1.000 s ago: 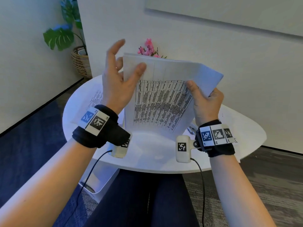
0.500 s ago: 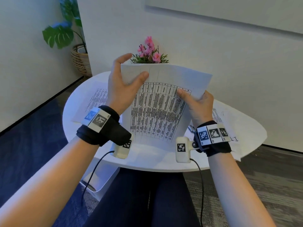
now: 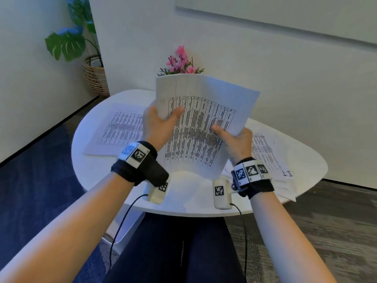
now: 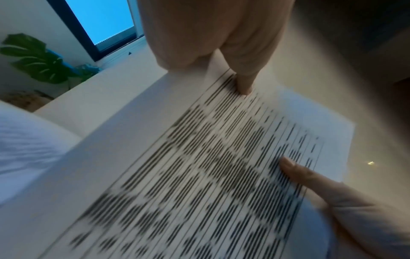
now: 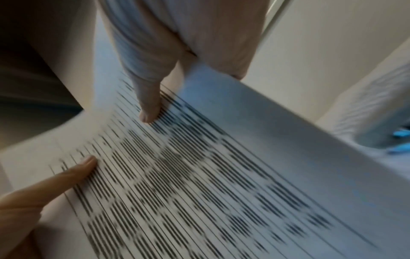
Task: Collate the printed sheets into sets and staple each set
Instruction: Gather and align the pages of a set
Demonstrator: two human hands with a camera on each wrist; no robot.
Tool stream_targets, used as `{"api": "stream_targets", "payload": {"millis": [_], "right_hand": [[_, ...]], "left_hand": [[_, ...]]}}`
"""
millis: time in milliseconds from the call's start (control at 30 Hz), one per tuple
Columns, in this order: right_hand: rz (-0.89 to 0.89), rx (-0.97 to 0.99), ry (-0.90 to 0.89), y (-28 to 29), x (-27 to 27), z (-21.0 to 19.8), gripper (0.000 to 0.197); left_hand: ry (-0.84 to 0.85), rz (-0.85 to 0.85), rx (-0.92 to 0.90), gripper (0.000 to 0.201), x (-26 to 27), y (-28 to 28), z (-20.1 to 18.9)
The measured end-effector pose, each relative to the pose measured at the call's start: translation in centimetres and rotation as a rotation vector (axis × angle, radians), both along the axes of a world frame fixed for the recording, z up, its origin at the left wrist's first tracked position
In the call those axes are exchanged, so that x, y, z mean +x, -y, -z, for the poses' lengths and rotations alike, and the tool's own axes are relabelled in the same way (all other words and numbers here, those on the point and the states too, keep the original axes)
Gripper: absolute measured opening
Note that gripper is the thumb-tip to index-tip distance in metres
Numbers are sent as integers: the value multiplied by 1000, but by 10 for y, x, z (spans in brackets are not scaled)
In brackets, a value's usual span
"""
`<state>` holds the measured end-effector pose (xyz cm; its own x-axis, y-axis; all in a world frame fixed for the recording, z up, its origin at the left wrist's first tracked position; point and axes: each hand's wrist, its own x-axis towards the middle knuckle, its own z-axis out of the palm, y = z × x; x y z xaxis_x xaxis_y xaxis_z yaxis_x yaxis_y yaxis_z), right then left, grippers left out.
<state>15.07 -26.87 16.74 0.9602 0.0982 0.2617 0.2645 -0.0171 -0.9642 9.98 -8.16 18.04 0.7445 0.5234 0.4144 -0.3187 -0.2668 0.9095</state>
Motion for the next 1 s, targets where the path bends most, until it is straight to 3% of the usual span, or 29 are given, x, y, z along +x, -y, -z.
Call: {"api": "stream_targets", "payload": {"millis": [100, 200, 233, 333, 367, 433, 533, 600, 733, 800, 900, 1000], "right_hand": [[-4, -103, -122, 1, -3, 21, 17], [4, -230, -202, 6, 0, 43, 31], [14, -307, -240, 8, 2, 52, 41], [-32, -460, -334, 12, 15, 79, 63], [-38, -514, -348, 12, 18, 85, 64], [-27, -611, -397, 15, 19, 96, 46], [-34, -686, -436, 19, 12, 111, 64], [-50, -741, -460, 21, 10, 117, 60], [-177, -805, -382, 29, 17, 110, 55], [-214, -709, -334, 36, 21, 96, 56], [-18, -643, -202, 53, 39, 80, 34], [220, -1004, -95, 72, 70, 79, 41]], "left_hand": [[-185, 15, 59, 11, 0, -5, 44], [-413, 9, 100, 46, 2, -10, 82], [-450, 22, 95, 50, 2, -10, 92], [-470, 49, 115, 32, 1, -5, 106], [-478, 57, 120, 28, 0, -3, 109], [-531, 71, 122, 34, -1, -2, 118], [-657, 89, 96, 44, -2, 0, 134], [-717, 102, 108, 43, -4, 4, 138], [-687, 128, 154, 43, -8, 4, 130], [-661, 137, 149, 39, -12, -2, 124], [-683, 97, 228, 36, -22, -23, 123], [-764, 152, 175, 32, -39, -41, 126]]}}
